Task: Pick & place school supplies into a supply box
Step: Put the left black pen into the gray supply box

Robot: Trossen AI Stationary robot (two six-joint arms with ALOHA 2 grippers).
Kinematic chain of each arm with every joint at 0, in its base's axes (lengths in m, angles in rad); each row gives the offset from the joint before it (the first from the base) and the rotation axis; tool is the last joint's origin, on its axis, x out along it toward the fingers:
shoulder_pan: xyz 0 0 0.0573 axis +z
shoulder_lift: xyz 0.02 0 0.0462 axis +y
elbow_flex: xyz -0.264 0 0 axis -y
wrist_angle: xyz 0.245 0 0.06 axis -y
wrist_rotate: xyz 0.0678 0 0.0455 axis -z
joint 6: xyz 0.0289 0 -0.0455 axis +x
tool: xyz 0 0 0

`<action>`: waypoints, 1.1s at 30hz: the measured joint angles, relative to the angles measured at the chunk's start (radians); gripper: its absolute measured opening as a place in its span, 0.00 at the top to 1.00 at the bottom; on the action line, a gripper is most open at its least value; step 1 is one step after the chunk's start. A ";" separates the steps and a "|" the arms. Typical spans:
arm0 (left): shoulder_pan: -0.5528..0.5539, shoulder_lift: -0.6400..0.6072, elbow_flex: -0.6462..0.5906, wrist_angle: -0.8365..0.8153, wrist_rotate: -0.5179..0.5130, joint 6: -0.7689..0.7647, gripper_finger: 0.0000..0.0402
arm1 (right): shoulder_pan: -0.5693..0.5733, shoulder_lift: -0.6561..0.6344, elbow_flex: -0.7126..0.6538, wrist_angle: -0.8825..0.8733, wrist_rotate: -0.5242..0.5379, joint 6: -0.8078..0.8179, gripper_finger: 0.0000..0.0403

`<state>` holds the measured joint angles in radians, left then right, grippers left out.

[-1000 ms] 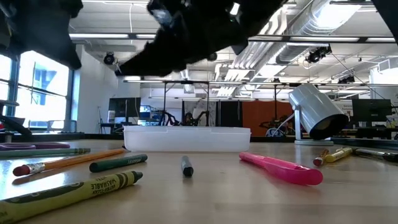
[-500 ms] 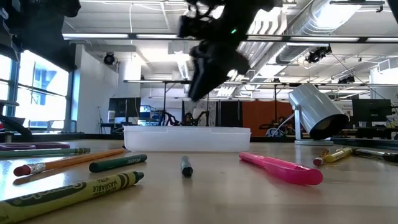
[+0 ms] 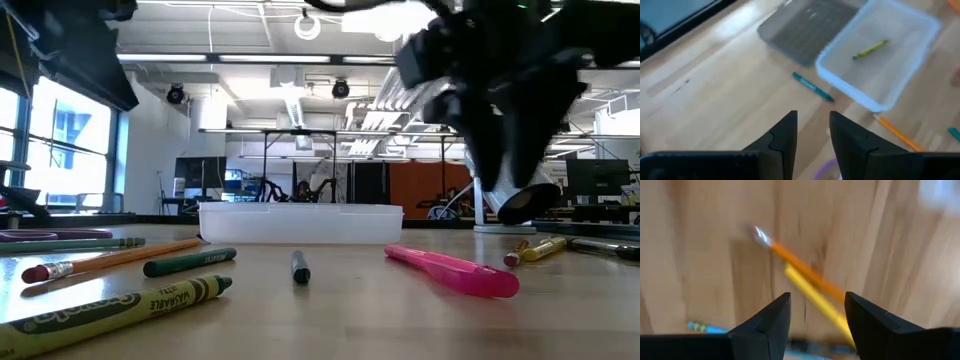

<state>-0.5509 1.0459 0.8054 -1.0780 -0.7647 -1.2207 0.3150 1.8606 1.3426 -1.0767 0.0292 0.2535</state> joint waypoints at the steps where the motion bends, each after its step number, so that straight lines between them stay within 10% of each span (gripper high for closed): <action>1: 0.032 -0.005 0.004 0.002 0.038 0.017 0.63 | 0.008 0.000 -0.012 -0.030 0.002 0.046 0.57; 18: 0.416 -0.008 0.030 0.304 0.296 0.590 0.63 | -0.036 -0.006 -0.176 -0.199 0.044 0.461 0.57; 33: 0.440 -0.007 0.030 0.339 0.313 0.641 0.63 | -0.098 -0.133 -0.238 -0.168 0.097 0.502 0.57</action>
<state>-0.1112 1.0384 0.8356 -0.7391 -0.4515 -0.5797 0.2167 1.7276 1.1046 -1.2443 0.1261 0.7553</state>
